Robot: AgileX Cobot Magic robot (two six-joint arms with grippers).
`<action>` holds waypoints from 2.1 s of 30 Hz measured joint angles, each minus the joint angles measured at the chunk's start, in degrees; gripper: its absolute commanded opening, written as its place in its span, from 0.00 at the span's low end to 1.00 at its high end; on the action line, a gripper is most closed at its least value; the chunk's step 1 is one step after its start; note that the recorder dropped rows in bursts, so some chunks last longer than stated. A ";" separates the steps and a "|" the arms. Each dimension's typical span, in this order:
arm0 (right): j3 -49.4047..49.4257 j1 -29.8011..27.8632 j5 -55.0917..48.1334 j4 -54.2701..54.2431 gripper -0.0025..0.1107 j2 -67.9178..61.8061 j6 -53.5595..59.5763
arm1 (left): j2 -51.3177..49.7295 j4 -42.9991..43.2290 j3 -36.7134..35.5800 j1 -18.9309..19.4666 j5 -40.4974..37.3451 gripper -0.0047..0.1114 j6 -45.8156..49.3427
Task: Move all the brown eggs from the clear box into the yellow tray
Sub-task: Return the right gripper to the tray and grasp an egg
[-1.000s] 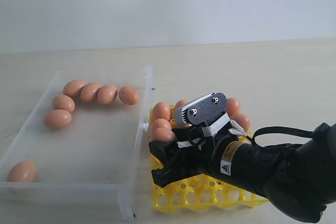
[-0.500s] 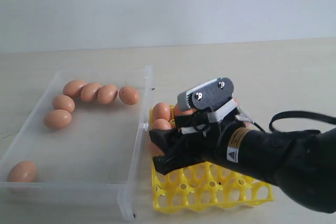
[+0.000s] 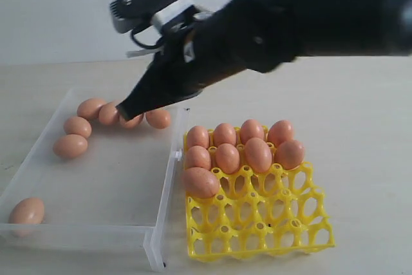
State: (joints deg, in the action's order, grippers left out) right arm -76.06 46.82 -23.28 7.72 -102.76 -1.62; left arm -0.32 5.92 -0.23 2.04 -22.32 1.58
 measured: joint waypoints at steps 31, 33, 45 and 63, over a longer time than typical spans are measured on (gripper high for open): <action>-50.55 3.03 -12.81 -23.78 0.64 -42.96 41.15 | 0.00 0.00 0.00 0.00 0.00 0.04 0.00; -50.55 3.03 -12.28 -24.69 0.64 -43.33 41.83 | 0.00 0.00 0.00 0.00 0.00 0.04 0.00; -51.99 3.13 -8.66 -27.14 0.64 -47.06 43.12 | 0.00 0.00 0.00 0.00 0.00 0.04 0.00; -52.53 2.68 -11.10 -28.34 0.02 -48.27 42.19 | 0.00 0.00 0.00 0.00 0.00 0.04 0.00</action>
State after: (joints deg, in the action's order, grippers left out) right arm -128.59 49.50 -34.39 -20.62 -151.03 40.57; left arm -0.32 5.92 -0.23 2.04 -22.32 1.58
